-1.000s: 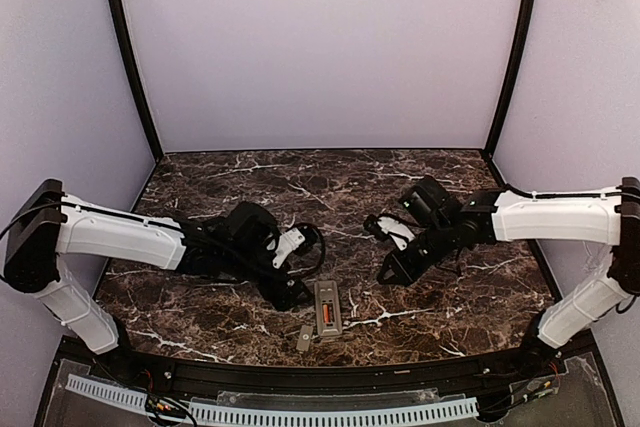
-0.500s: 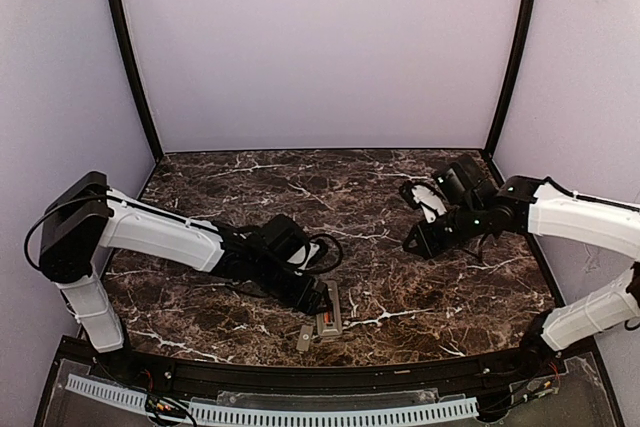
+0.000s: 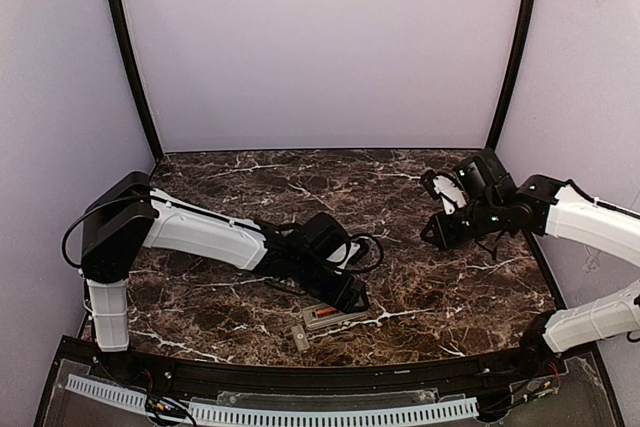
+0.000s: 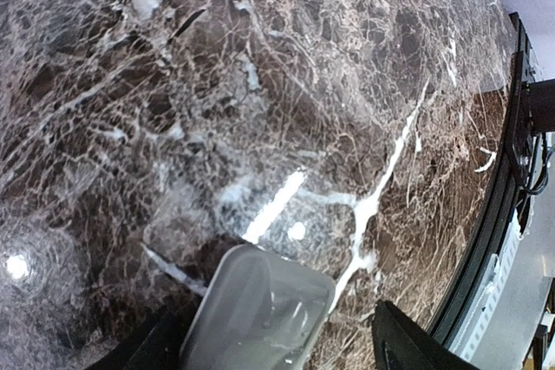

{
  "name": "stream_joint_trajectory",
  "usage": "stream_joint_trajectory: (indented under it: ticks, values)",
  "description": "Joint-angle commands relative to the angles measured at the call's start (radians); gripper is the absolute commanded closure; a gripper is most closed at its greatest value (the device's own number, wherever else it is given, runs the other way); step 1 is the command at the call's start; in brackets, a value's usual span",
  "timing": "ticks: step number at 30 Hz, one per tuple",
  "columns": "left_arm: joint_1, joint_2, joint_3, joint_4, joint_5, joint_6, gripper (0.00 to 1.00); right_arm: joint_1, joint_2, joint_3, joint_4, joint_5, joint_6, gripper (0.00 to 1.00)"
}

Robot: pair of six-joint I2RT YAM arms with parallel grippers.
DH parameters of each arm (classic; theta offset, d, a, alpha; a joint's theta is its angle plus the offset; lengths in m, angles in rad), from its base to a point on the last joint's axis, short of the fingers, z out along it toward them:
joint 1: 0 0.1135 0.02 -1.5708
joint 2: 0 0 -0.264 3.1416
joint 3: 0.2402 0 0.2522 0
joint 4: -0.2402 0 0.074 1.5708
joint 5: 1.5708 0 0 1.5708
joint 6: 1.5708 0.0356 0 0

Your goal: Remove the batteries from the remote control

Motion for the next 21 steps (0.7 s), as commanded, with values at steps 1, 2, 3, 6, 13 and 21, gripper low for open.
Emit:
stream_joint_trajectory:
  ticks: [1, 2, 3, 6, 13, 21]
  values:
    - [-0.009, 0.012, 0.056, -0.088, -0.024, 0.089, 0.23, -0.010, -0.037, -0.013, -0.004, 0.027, 0.026, 1.00]
    - [-0.010, 0.010, 0.068, -0.122, -0.057, 0.108, 0.21, -0.011, -0.041, -0.013, -0.004, 0.037, 0.034, 1.00]
    - [-0.010, 0.001, 0.091, -0.141, -0.076, 0.154, 0.16, -0.011, -0.048, -0.013, -0.004, 0.053, 0.041, 1.00]
    - [-0.010, -0.057, 0.095, -0.188, -0.210, 0.234, 0.03, -0.010, -0.074, -0.010, -0.001, 0.052, 0.062, 1.00]
    - [-0.007, -0.269, -0.086, -0.183, -0.530, 0.384, 0.01, -0.011, -0.136, -0.020, 0.041, -0.008, 0.108, 1.00]
    - [-0.004, -0.518, -0.510, 0.151, -0.342, 0.434, 0.02, -0.006, -0.104, 0.019, 0.020, -0.040, 0.115, 1.00]
